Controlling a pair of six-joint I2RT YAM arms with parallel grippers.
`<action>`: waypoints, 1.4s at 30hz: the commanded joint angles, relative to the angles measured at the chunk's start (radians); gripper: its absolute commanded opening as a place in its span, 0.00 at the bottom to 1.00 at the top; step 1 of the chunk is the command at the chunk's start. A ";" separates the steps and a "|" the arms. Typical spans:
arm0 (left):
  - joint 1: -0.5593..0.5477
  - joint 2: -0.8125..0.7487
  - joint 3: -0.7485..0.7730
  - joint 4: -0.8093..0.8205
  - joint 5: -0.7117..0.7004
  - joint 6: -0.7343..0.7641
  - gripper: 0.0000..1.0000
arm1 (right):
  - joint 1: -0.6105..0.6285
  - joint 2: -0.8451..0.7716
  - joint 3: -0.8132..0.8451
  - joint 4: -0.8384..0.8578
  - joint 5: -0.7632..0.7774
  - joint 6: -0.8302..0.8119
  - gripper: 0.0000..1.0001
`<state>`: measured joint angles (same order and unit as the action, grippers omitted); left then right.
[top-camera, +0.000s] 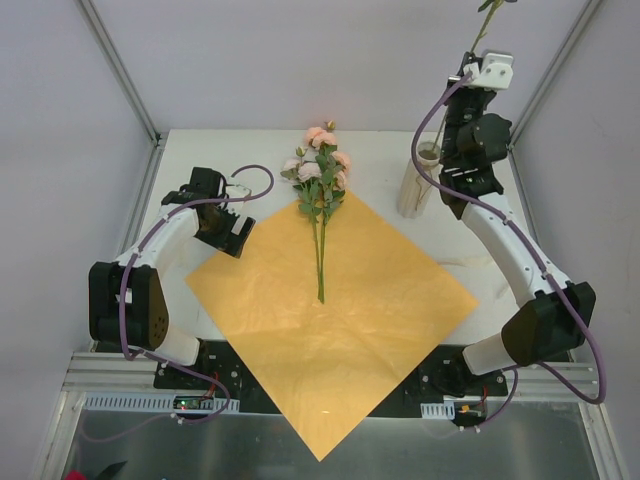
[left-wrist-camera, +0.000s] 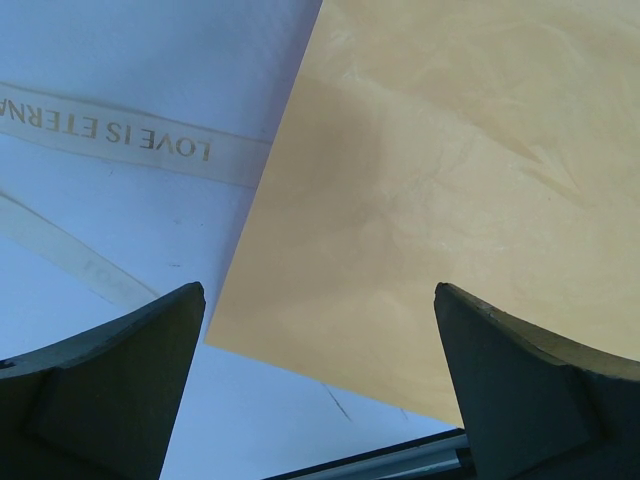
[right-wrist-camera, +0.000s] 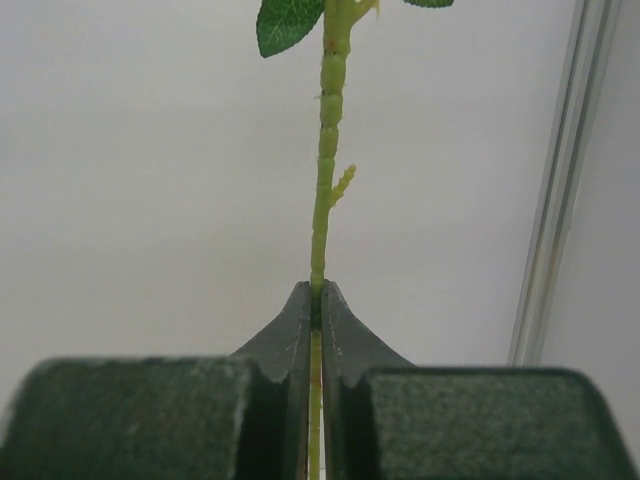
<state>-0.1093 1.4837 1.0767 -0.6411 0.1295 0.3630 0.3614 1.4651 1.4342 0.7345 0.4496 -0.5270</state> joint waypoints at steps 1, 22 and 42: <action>0.008 -0.036 0.019 -0.034 0.012 0.019 0.99 | -0.012 -0.020 -0.055 0.080 0.020 0.022 0.01; 0.008 -0.062 0.020 -0.052 0.010 0.036 0.99 | 0.126 -0.187 -0.330 -0.157 0.199 0.189 0.59; 0.010 -0.056 0.008 -0.049 0.016 0.031 0.99 | 0.320 0.391 0.057 -0.971 -0.288 0.579 0.70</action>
<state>-0.1093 1.4631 1.0767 -0.6708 0.1303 0.3828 0.6788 1.7752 1.3888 -0.0868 0.2451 -0.0483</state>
